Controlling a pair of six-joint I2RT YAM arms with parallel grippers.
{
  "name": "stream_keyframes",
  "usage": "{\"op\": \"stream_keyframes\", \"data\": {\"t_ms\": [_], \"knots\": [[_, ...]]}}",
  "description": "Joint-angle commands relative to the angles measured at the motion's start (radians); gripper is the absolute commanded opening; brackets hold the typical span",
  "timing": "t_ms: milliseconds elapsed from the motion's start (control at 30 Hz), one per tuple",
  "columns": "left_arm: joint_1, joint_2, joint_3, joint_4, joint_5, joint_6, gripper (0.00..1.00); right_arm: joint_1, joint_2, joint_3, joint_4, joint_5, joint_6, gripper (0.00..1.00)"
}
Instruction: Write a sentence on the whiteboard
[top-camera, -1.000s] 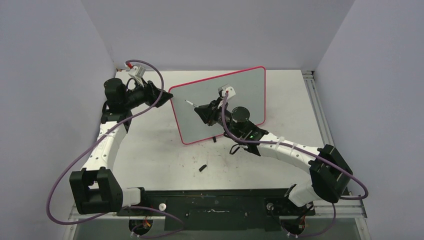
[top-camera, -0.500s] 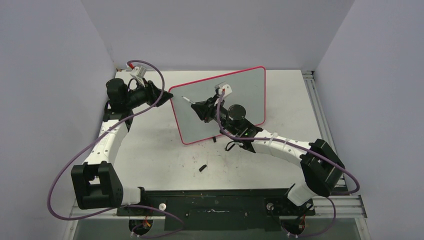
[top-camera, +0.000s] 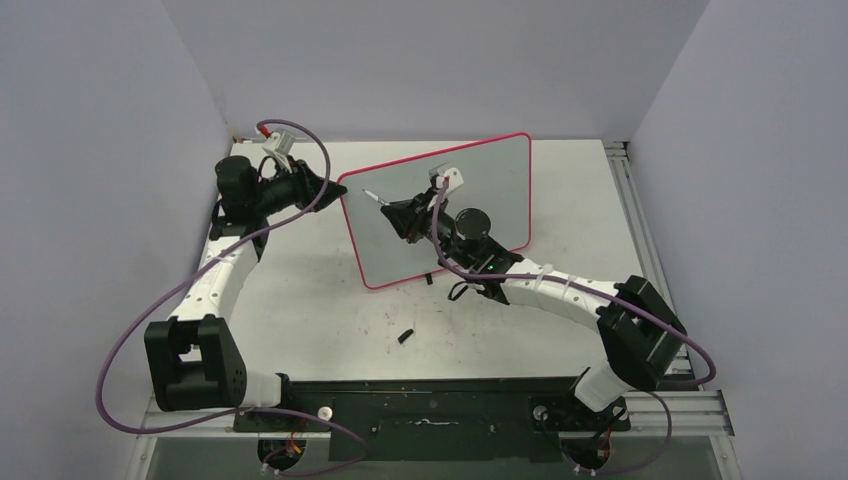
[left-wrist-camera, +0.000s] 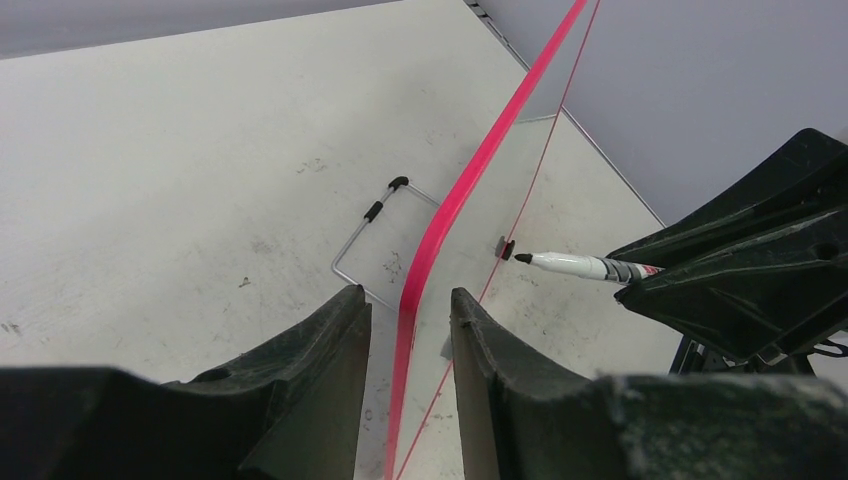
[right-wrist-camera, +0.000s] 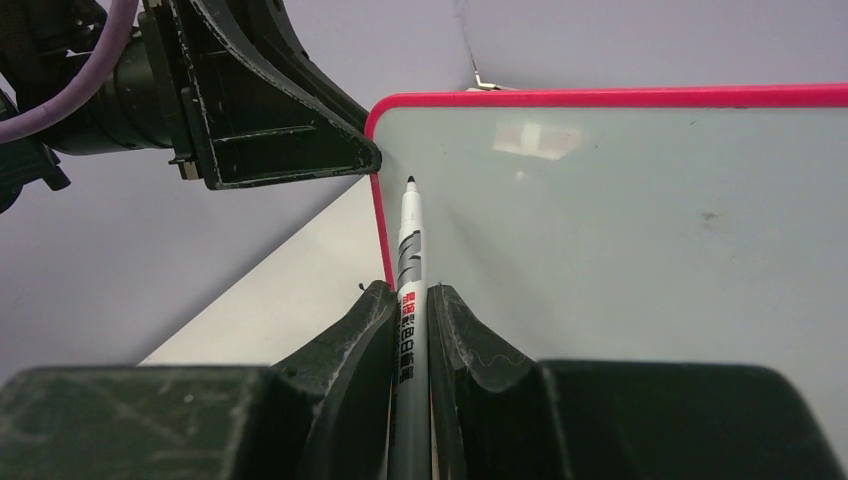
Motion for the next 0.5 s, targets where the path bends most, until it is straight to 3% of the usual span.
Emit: {"op": "stream_keyframes", "data": {"t_ms": [0, 467], "knots": [[-0.007, 0.004, 0.002, 0.058, 0.028, -0.001, 0.32, -0.005, 0.005, 0.043, 0.073, 0.007, -0.014, 0.05], [-0.008, 0.016, -0.001, 0.062, 0.038, 0.006, 0.16, -0.004, 0.032, 0.063, 0.08, 0.015, -0.025, 0.05]]}}
